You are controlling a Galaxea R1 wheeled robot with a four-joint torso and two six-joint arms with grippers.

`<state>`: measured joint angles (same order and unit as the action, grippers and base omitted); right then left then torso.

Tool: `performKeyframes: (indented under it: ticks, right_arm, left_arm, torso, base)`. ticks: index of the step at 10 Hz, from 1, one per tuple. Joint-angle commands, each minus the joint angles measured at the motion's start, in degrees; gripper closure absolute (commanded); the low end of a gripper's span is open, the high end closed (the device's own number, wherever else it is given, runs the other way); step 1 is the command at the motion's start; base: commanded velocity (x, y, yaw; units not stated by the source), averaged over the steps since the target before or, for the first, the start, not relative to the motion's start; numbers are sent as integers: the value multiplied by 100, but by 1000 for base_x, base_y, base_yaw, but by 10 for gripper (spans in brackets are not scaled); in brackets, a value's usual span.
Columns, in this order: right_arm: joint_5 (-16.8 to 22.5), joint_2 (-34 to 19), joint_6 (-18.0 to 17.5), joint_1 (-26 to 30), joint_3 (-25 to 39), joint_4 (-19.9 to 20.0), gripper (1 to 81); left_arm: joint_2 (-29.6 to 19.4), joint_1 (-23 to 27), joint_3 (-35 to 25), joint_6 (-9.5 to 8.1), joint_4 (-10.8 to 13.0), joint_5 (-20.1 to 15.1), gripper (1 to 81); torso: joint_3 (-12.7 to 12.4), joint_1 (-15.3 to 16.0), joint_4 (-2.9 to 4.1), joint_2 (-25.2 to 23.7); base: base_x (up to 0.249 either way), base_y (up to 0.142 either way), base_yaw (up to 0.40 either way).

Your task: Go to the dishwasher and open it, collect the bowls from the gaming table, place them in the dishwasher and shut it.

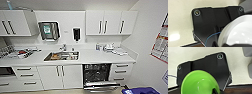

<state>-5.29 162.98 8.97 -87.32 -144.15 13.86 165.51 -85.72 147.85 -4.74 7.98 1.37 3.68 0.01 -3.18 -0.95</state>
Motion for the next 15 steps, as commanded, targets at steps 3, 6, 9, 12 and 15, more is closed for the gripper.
performKeyframes:
  ticks: [3, 6, 9, 12, 15]
  right_arm:
    - [327, -61, 8, 245, -24, -24, 811]
    - [327, -52, 17, 245, -24, -24, 811]
    - [327, -52, 8, 236, -15, -68, 811]
    - [327, -52, 17, 237, -24, -68, 811]
    - [327, -52, 8, 254, -24, -59, 811]
  left_arm:
    - [-62, 244, -19, -18, -16, -286, 811]
    - [-62, 244, -19, -18, -16, -295, 811]
    - [-62, 244, -19, -18, -16, -286, 811]
    - [-44, 244, -19, -18, -16, -295, 811]
    - [-53, 244, -19, -18, -16, -304, 811]
  torso:
    - [0, 0, 0, 0]
    - [0, 0, 0, 0]
    - [0, 0, 0, 0]
    - [0, -1, 0, -2]
    - [2, 0, 0, 0]
  base:
    - [156, 0, 0]
    - [156, 0, 0]
    - [156, 0, 0]
    - [152, 0, 0]
    - [137, 0, 0]
